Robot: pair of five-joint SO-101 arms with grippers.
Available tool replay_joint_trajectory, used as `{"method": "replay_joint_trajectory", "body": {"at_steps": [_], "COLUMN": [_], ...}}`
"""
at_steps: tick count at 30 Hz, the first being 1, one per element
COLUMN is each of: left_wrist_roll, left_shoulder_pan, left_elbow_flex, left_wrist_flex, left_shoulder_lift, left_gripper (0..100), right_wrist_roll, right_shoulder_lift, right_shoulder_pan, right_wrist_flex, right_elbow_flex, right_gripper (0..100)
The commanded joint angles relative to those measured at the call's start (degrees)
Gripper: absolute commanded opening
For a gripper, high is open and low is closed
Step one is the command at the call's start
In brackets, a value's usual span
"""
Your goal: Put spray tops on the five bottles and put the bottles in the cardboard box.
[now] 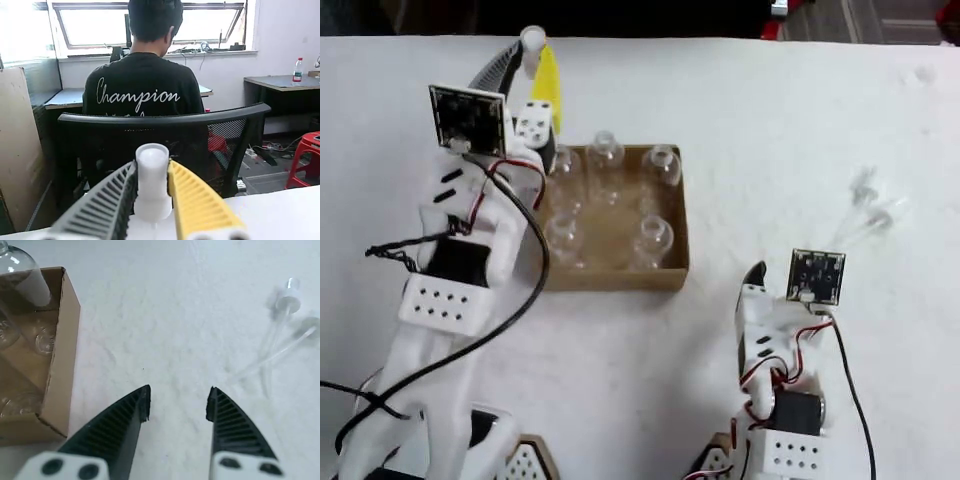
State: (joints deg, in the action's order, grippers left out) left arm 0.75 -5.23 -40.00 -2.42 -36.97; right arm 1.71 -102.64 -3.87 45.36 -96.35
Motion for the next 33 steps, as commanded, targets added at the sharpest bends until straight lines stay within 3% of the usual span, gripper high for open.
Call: {"method": "replay_joint_trajectory", "body": {"at_steps": [1, 8, 14, 21, 33], "left_wrist_roll": [0.6, 0.5, 0.5, 0.8, 0.5], "left_shoulder_pan": [-0.8, -0.9, -1.3, -0.6, 5.2], "left_elbow_flex": [0.1, 0.0, 0.0, 0.0, 0.0], "left_wrist_flex": [2.2, 2.0, -4.7, -5.5, -6.6], "left_shoulder_lift": [-2.3, -2.3, -8.5, -12.5, -12.7], "left_gripper": [2, 2, 2, 2, 2], "right_wrist_roll": [0.8, 0.8, 0.8, 0.8, 0.8], "right_shoulder_lift": [0.1, 0.1, 0.1, 0.1, 0.1], "right_shoulder_pan": [0.2, 0.2, 0.2, 0.2, 0.2], "right_wrist_flex": [0.3, 0.3, 0.3, 0.3, 0.3], "right_elbow_flex": [-0.5, -0.5, -0.5, -0.5, -0.5], "right_gripper": [16.6, 16.6, 16.6, 16.6, 16.6]}}
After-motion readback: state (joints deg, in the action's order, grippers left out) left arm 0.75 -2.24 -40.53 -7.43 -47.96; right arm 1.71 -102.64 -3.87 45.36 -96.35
